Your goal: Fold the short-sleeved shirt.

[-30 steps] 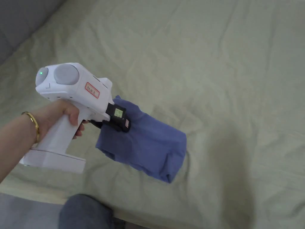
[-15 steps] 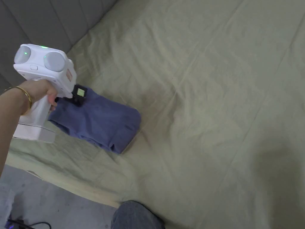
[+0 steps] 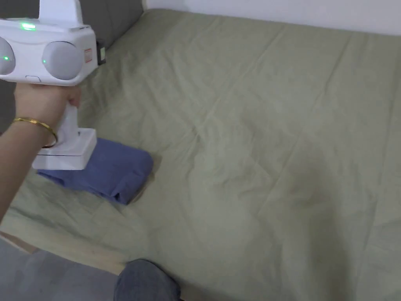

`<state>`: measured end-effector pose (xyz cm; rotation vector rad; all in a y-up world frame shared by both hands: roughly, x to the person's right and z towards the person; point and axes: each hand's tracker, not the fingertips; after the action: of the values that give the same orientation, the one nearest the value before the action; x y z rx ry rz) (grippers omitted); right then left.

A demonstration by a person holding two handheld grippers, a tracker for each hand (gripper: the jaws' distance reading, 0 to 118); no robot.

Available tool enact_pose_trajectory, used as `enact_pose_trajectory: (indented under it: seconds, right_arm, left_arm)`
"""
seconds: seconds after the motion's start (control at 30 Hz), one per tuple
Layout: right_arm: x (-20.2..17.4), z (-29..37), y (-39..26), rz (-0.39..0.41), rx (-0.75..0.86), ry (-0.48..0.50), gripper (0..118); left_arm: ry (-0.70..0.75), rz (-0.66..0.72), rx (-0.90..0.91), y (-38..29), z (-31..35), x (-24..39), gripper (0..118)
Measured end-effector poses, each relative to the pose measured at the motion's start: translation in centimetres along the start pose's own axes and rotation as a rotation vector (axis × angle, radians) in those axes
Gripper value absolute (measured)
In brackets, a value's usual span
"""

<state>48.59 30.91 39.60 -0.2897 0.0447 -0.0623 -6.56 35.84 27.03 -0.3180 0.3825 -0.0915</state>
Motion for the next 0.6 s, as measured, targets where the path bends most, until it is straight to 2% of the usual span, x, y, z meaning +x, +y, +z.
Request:
enact_pose_trajectory:
  seconds: [0.1,0.23,0.5,0.53,0.6]
  right_arm:
    - [0.9,0.7,2.0,0.028,0.072,-0.005,0]
    - [1.9,1.4,4.3,0.028,0.145,-0.02,0]
    - [2.7,3.1,5.2,0.063,0.215,-0.059,0]
    - [1.3,2.7,6.6,0.062,0.219,-0.062,0]
    - [0.8,2.8,6.2,0.069,0.225,-0.079,0]
  left_arm:
    - [-0.067,-0.018,0.146,1.7,4.4,4.8,0]
    - [-0.172,0.007,0.255,2.4,8.9,10.5,0]
    - [-0.319,0.049,0.286,-0.4,13.4,17.7,0]
    - [-0.329,0.057,0.277,-1.0,13.6,18.2,0]
    - [-0.338,0.065,0.27,-2.2,13.7,19.0,0]
